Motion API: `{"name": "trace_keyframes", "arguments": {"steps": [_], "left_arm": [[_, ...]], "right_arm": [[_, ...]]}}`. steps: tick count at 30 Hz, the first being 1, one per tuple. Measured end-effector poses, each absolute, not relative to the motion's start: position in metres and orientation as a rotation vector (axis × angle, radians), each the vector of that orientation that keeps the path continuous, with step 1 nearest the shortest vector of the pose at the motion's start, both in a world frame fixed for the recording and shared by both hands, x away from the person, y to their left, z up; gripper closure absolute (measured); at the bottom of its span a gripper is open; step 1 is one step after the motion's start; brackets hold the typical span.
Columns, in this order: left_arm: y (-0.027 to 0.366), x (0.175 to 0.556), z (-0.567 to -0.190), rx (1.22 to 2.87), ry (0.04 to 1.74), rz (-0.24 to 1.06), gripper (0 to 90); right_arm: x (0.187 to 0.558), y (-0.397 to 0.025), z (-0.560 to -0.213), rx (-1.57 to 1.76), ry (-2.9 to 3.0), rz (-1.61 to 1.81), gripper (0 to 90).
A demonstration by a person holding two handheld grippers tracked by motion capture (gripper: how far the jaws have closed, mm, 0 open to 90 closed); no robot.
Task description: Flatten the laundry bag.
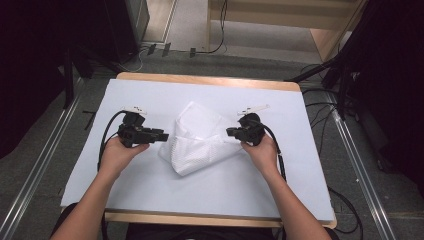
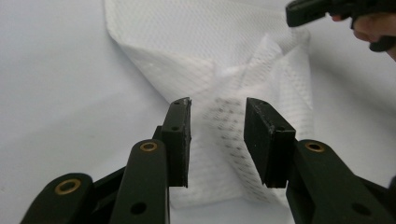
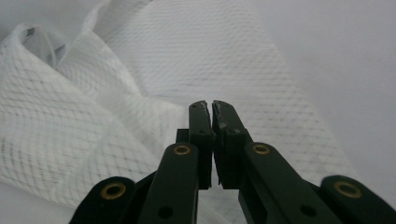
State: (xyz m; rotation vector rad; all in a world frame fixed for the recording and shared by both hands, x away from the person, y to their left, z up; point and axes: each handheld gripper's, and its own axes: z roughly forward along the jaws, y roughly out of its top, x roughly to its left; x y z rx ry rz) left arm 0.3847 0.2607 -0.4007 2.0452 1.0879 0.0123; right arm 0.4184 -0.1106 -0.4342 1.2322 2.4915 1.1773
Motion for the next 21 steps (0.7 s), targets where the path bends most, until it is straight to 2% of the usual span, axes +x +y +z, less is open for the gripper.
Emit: {"name": "trace_keyframes", "arguments": {"steps": [10, 21], "left_arm": [[0.270, 0.414, -0.409, 2.011, 1.121, 0.024, 60.8], [0.279, 0.414, -0.418, 2.025, 1.138, 0.038, 54.2]], "right_arm": [[0.410, -0.073, -0.425, 1.118, 2.561, 1.245, 80.9], [0.401, -0.032, -0.417, 0.960, 2.652, 1.333, 69.4]]}}
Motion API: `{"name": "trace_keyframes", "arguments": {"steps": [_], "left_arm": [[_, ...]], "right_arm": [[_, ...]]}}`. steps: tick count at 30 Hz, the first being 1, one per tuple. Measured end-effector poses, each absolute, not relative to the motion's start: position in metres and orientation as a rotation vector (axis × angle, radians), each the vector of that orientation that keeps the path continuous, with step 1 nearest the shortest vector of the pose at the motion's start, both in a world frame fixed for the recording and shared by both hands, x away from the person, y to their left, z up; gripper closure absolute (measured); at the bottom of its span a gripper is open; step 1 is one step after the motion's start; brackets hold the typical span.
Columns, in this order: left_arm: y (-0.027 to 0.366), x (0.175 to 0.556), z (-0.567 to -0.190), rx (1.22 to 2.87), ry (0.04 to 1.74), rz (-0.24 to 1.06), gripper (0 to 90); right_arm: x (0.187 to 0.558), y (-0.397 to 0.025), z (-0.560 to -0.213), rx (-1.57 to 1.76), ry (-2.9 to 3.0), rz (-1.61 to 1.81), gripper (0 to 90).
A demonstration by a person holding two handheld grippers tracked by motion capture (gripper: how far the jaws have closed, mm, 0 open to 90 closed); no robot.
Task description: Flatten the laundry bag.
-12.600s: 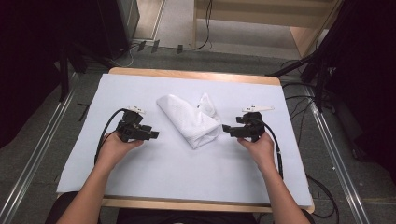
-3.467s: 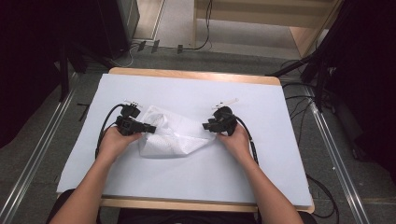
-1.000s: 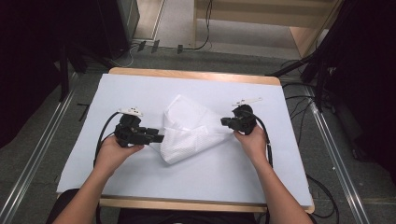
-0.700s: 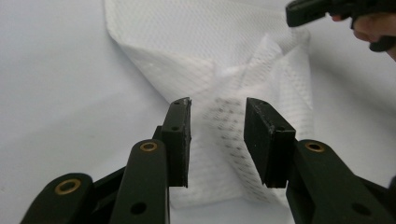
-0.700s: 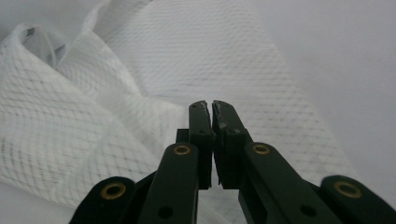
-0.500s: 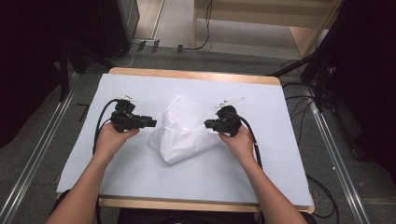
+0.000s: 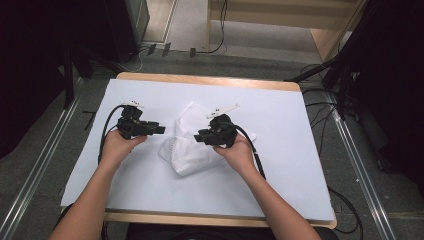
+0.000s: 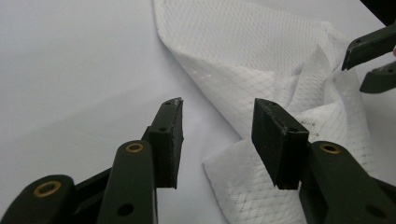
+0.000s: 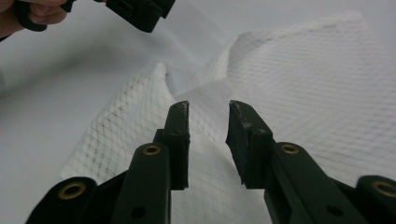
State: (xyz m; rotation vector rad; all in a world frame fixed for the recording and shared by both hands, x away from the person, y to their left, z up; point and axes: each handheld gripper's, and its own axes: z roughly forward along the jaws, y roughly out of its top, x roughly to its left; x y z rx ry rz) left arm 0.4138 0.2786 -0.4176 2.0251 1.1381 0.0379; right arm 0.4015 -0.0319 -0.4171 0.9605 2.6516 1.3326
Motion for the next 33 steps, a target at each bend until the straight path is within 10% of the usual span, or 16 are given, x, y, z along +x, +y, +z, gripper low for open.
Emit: {"name": "trace_keyframes", "arguments": {"steps": [13, 21, 33], "left_arm": [[0.286, 0.414, -0.417, 1.999, 1.156, 0.039, 51.7], [0.288, 0.414, -0.417, 2.000, 1.160, 0.043, 51.4], [0.281, 0.412, -0.414, 2.008, 1.140, 0.045, 51.5]], "right_arm": [[0.404, 0.015, -0.424, 0.890, 2.748, 1.301, 51.0], [0.402, 0.022, -0.430, 0.870, 2.814, 1.279, 88.5], [0.375, -0.011, -0.407, 0.813, 2.814, 1.365, 89.0]]}}
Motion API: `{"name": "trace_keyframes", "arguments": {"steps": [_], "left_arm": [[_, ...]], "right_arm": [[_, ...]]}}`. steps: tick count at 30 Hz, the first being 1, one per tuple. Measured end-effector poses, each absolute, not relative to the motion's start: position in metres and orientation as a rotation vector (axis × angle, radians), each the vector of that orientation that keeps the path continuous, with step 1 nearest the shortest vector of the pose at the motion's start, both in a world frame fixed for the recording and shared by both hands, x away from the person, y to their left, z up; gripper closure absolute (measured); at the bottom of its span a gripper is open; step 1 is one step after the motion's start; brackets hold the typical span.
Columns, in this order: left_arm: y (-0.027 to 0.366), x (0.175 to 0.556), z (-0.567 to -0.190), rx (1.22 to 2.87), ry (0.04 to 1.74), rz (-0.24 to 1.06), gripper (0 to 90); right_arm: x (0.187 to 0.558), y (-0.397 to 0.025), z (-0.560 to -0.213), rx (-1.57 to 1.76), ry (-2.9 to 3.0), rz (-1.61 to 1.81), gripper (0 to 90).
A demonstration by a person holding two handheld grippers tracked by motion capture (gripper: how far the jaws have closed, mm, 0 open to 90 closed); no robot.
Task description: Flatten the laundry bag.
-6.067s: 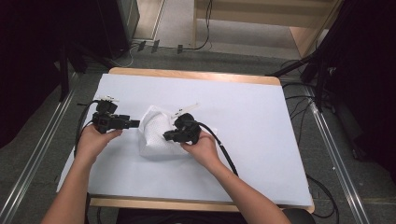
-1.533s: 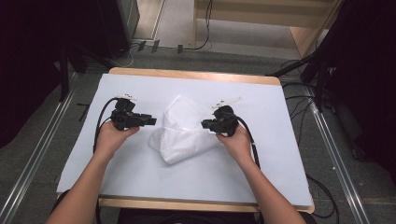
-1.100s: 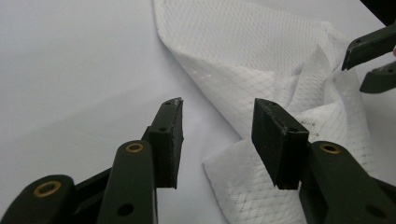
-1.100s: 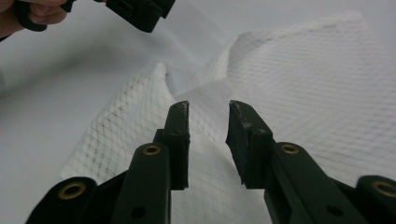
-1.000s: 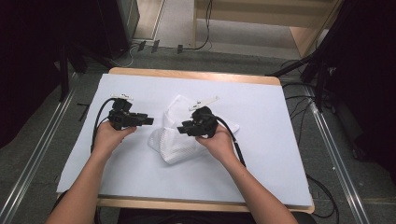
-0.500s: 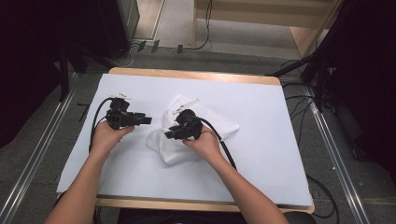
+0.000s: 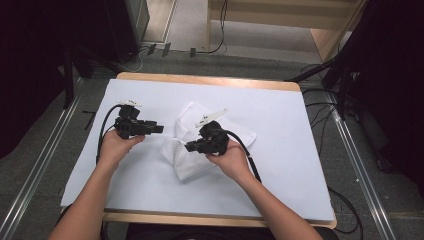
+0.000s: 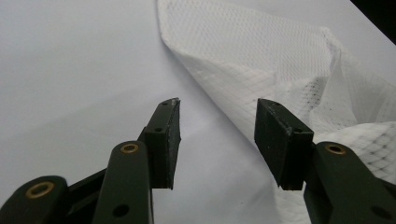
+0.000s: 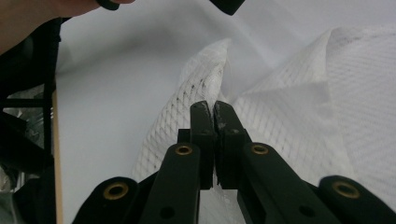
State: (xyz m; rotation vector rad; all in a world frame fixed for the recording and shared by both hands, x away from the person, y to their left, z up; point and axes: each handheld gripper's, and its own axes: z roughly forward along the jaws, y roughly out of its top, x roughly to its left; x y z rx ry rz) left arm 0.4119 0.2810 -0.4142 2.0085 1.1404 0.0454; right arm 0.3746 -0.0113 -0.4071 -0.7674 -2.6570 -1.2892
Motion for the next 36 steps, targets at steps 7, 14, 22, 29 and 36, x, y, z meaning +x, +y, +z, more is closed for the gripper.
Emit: {"name": "trace_keyframes", "arguments": {"steps": [7, 14, 22, 29, 36], "left_arm": [[0.268, 0.410, -0.412, 2.027, 1.115, 0.033, 51.6], [0.258, 0.411, -0.411, 2.040, 1.092, 0.028, 51.6], [0.249, 0.416, -0.411, 2.049, 1.069, 0.035, 51.5], [0.233, 0.419, -0.415, 2.078, 1.036, 0.009, 51.6], [0.220, 0.420, -0.415, 2.106, 1.005, 0.002, 52.5]], "right_arm": [[0.353, -0.036, -0.405, -0.763, -2.632, -1.306, 88.9], [0.332, -0.055, -0.411, -0.770, -2.611, -1.336, 88.4], [0.310, -0.071, -0.419, -0.782, -2.589, -1.331, 83.5], [0.299, -0.093, -0.417, -0.844, -2.577, -1.372, 73.1], [0.299, -0.119, -0.412, -0.951, -2.563, -1.427, 77.3]]}}
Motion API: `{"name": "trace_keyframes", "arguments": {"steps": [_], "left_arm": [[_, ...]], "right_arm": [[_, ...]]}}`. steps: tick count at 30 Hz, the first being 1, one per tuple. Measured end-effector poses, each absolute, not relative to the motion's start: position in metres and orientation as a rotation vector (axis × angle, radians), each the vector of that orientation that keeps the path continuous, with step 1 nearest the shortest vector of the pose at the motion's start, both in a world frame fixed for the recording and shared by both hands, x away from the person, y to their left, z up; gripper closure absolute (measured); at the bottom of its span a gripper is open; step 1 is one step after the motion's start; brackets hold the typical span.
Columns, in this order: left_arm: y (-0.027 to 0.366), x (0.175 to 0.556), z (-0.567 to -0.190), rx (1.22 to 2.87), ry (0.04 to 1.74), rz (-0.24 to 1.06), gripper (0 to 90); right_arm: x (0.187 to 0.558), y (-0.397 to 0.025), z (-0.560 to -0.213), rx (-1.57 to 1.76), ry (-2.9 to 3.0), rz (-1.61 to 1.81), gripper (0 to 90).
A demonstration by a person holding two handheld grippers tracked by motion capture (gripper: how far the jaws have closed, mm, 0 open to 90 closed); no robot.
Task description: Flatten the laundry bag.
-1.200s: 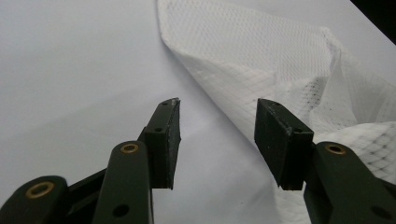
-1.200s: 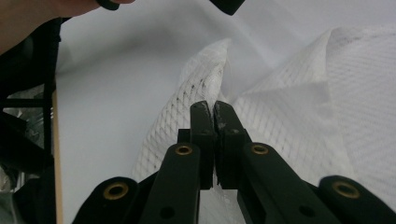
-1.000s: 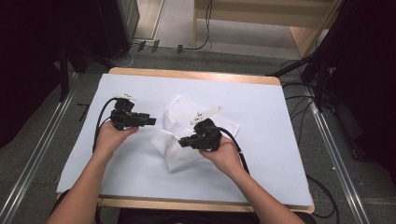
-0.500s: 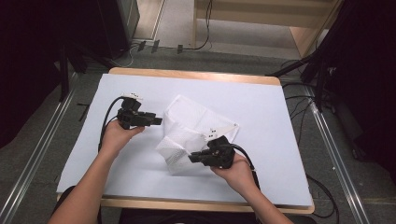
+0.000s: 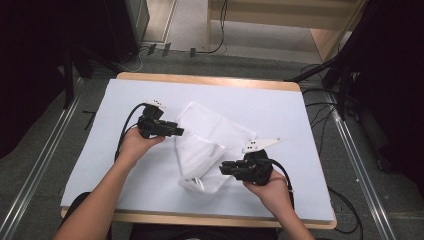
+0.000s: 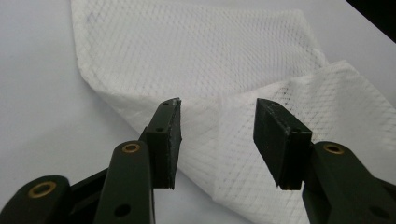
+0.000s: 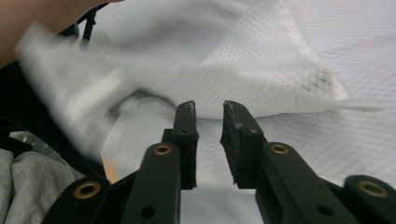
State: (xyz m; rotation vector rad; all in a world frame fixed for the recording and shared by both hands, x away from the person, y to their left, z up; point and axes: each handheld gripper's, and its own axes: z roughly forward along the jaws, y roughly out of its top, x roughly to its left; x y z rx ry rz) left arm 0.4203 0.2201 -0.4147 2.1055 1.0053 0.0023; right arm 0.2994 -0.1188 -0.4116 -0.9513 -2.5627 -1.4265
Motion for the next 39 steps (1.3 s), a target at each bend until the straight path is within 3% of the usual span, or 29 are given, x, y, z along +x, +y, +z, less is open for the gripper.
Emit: {"name": "trace_keyframes", "arguments": {"steps": [20, 39], "left_arm": [[0.219, 0.420, -0.421, 2.119, 1.015, 0.004, 51.6], [0.224, 0.418, -0.420, 2.112, 1.023, 0.003, 51.0]], "right_arm": [[0.345, -0.149, -0.437, -1.238, -2.652, -1.379, 78.3], [0.419, -0.197, -0.461, -1.652, -2.612, -1.259, 59.8]]}}
